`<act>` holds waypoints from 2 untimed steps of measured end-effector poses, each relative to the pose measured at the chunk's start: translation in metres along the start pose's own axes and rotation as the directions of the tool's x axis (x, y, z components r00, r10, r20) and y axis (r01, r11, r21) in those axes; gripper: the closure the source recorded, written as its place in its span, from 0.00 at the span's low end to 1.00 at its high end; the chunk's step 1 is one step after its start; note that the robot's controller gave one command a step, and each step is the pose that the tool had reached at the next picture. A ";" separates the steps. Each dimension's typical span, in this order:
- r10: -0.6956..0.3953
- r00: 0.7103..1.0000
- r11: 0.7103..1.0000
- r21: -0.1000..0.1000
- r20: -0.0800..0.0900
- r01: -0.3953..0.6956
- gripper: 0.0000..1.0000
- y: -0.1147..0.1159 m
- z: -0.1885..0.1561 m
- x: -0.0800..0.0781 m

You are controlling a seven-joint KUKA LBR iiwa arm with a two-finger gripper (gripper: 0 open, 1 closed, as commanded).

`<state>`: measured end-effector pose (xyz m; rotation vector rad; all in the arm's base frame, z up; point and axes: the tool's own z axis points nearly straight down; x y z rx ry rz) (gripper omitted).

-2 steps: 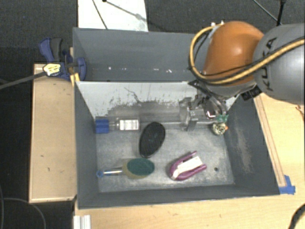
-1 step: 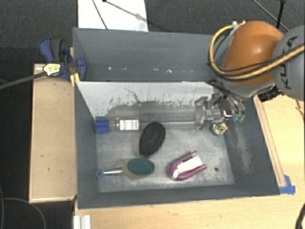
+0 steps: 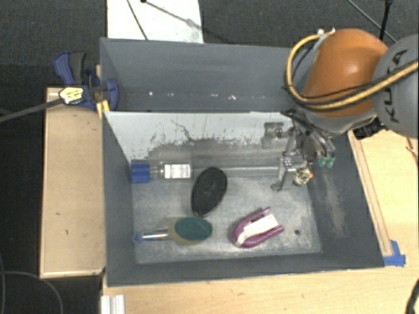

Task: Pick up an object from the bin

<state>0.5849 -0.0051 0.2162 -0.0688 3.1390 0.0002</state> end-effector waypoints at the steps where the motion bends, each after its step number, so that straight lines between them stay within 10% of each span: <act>1: -0.155 0.988 0.988 -0.002 -0.008 0.155 0.00 -0.005 0.138 0.049; 2: -0.417 0.909 0.909 -0.002 -0.003 0.417 0.00 -0.011 0.145 0.091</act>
Offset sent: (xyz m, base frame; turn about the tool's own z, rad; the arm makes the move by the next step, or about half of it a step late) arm -0.0463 -0.0068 -0.1350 -0.1570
